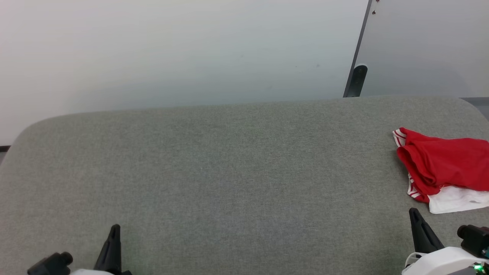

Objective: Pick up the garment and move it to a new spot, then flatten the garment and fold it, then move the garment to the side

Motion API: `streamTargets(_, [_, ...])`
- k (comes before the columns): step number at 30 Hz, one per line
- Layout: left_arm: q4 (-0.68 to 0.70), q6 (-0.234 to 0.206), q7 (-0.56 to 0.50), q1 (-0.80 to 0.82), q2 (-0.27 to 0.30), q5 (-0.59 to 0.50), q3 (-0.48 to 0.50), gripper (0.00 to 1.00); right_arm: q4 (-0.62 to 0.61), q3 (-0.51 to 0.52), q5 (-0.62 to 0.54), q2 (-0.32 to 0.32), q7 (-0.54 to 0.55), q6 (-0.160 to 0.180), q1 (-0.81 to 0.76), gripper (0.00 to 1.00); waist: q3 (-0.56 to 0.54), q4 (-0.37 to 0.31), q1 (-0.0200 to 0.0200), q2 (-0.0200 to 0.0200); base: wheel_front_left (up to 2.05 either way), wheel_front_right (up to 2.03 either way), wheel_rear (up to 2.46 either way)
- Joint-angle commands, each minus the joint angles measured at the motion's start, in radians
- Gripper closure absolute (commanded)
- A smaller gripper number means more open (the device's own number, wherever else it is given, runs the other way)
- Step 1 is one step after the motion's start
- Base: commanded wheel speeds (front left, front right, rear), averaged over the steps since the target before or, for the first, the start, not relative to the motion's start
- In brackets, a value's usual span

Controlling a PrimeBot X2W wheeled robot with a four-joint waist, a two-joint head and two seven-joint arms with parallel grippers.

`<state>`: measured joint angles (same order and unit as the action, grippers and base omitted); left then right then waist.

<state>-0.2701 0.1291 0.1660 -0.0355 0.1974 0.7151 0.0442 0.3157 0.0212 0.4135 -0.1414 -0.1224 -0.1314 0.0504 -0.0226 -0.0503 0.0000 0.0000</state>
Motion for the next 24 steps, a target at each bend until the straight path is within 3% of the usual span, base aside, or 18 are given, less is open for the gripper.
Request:
streamTargets(1, [0.017, 0.000, -0.008, 0.033, 0.006, 0.037, 0.010, 1.00, -0.019, 0.007, 0.049, 0.001, 0.008, 0.000, 0.027, 1.00, 0.000, 0.001, 0.0000, 0.0000, 0.00, 0.00, 0.00])
streamTargets(24, [0.021, 0.001, -0.095, 0.070, -0.042, 0.308, 0.030, 1.00, -0.037, 0.034, 0.410, 0.030, 0.079, 0.000, 0.040, 1.00, 0.006, 0.012, 0.0000, 0.0000, 0.00, 0.00, 0.00])
